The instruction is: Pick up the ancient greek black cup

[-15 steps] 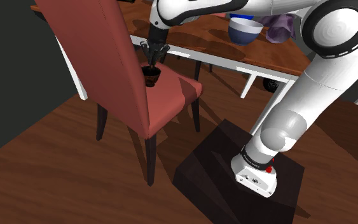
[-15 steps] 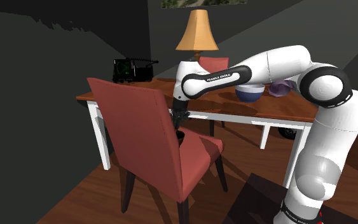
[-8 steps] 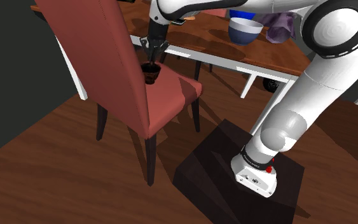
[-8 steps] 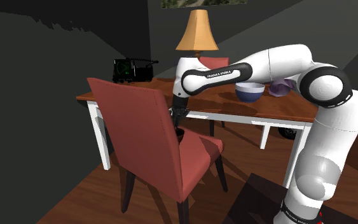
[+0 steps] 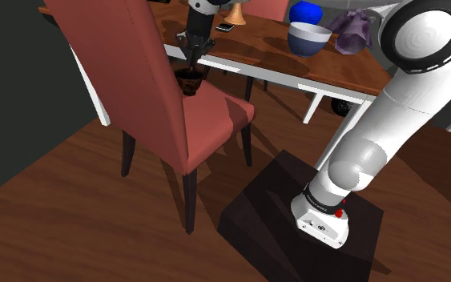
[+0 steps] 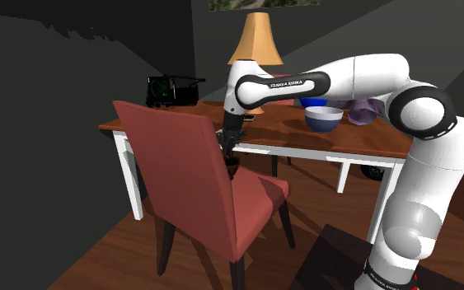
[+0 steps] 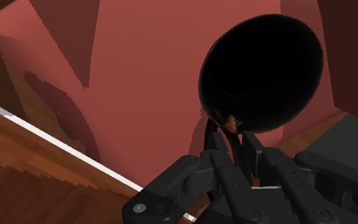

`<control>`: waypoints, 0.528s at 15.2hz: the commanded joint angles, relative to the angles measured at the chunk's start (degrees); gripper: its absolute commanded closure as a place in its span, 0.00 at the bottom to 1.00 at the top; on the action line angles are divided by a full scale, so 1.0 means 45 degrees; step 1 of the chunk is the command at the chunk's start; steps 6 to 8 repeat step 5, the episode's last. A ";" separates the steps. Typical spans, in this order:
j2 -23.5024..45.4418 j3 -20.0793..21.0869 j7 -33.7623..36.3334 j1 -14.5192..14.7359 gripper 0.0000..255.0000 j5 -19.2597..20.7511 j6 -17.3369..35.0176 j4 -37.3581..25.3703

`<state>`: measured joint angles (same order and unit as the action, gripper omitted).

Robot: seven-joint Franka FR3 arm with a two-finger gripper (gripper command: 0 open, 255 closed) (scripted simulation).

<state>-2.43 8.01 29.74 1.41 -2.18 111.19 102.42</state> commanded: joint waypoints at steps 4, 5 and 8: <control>-0.0011 -0.0002 0.0024 -0.0002 1.00 0.0007 -0.0709 -0.0698; -0.0010 -0.0002 0.0024 -0.0002 1.00 0.0007 -0.0709 -0.0700; -0.0010 -0.0002 0.0024 -0.0002 1.00 0.0007 -0.0709 -0.0700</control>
